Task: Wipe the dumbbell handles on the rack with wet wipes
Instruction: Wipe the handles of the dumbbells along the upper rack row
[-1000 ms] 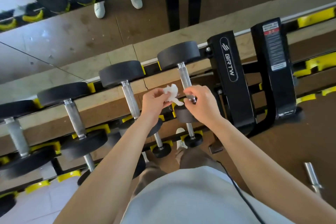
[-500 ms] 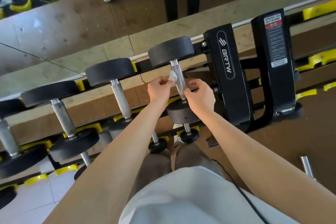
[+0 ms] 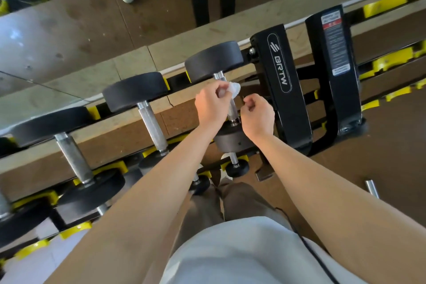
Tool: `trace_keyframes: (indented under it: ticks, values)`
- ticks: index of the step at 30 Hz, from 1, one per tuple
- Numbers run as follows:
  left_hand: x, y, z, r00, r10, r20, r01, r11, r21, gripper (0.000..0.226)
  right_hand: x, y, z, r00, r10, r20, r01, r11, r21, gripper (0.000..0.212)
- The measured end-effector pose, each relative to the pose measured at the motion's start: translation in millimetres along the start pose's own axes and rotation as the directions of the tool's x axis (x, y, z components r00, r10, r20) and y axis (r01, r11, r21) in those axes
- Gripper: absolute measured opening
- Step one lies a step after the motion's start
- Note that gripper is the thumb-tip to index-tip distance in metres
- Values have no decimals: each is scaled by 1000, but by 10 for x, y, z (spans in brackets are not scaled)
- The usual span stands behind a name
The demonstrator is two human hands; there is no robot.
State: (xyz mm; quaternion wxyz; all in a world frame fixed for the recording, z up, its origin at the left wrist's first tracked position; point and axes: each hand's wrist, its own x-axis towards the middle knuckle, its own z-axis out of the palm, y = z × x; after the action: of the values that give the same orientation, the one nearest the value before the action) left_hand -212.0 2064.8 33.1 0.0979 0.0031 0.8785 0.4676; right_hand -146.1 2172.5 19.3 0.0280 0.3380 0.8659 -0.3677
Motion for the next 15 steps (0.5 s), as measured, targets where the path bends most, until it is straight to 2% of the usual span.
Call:
trace_keyframes:
  ticks: [5, 9, 12, 15]
  values:
    - [-206, -167, 140, 1000, -21, 7, 21, 996, 82, 10, -41, 1, 3, 994, -104, -16, 104, 995, 7, 43]
    - [-291, -184, 118, 981, -187, 43, 182, 979, 96, 16, -36, 11, 21, 965, -258, 51, 259, 966, -17, 49]
    - [-257, -207, 47, 944, -305, 123, 313, 949, -51, 16, 0, 45, 8, 931, -341, 126, 347, 938, -22, 46]
    - [-273, -197, -32, 925, -298, 234, 361, 881, -306, 10, 68, 53, 6, 893, -420, 160, 428, 904, -18, 38]
